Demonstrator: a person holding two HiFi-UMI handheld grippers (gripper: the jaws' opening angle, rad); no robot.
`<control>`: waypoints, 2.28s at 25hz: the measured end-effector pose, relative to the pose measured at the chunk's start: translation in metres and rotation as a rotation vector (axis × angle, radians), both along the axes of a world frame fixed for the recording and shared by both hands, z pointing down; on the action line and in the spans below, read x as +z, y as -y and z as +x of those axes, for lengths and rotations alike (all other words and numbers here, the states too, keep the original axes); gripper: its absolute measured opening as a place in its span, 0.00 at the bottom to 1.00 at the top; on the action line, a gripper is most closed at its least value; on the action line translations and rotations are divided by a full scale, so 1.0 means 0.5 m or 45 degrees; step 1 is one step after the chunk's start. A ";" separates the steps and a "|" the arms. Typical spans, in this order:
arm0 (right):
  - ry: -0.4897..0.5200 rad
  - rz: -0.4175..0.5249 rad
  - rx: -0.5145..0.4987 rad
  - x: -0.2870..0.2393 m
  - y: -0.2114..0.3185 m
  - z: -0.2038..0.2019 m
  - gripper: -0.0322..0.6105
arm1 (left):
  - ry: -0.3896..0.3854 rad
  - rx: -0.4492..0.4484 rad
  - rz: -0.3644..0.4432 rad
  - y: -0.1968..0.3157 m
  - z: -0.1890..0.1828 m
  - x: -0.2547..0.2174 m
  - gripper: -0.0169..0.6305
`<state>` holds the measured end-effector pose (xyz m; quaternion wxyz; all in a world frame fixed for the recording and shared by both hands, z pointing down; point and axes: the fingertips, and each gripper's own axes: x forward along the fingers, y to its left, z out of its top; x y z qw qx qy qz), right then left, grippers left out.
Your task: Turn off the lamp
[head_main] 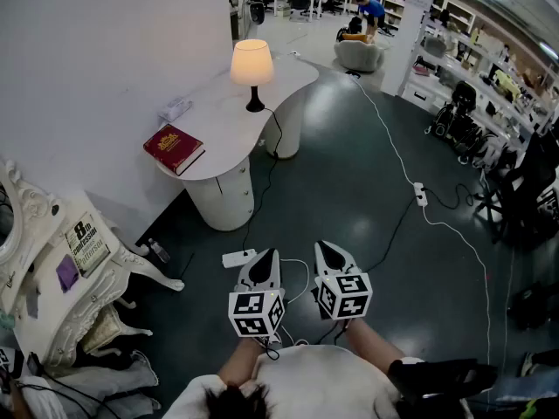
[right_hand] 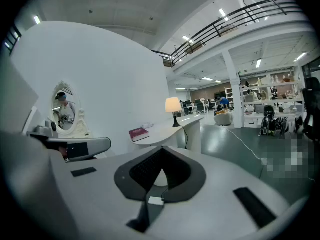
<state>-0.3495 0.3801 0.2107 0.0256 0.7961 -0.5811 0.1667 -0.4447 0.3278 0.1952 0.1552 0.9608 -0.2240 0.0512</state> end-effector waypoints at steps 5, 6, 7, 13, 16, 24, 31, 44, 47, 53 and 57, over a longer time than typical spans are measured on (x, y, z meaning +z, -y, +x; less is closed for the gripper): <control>-0.008 -0.004 -0.005 -0.005 0.012 -0.012 0.05 | -0.008 -0.003 -0.011 0.012 -0.009 -0.004 0.04; -0.011 -0.005 -0.005 -0.006 0.017 -0.014 0.05 | -0.010 -0.004 -0.011 0.018 -0.011 -0.005 0.04; -0.013 -0.005 -0.003 -0.006 0.023 -0.015 0.05 | -0.013 -0.004 -0.010 0.024 -0.012 -0.006 0.04; 0.016 0.036 0.027 -0.015 0.061 -0.016 0.05 | -0.017 0.003 0.004 0.071 -0.017 -0.009 0.04; 0.010 0.044 0.049 -0.020 0.077 -0.010 0.05 | -0.019 0.024 0.022 0.092 -0.012 -0.016 0.04; 0.016 -0.001 0.103 0.006 0.085 0.003 0.05 | 0.007 0.066 0.017 0.133 -0.009 0.009 0.04; 0.029 -0.011 0.152 0.012 0.083 0.042 0.05 | 0.010 0.082 0.005 0.147 0.022 0.018 0.04; 0.070 0.008 0.059 0.026 0.194 0.186 0.05 | 0.032 -0.021 0.008 0.235 0.156 0.035 0.04; 0.070 0.000 0.028 0.022 0.212 0.238 0.05 | 0.032 -0.047 0.002 0.252 0.211 0.030 0.04; 0.066 -0.019 -0.028 0.020 0.235 0.345 0.05 | 0.035 -0.076 -0.006 0.267 0.329 0.028 0.04; 0.072 -0.035 -0.068 0.024 0.245 0.408 0.05 | 0.047 -0.099 -0.014 0.268 0.397 0.033 0.04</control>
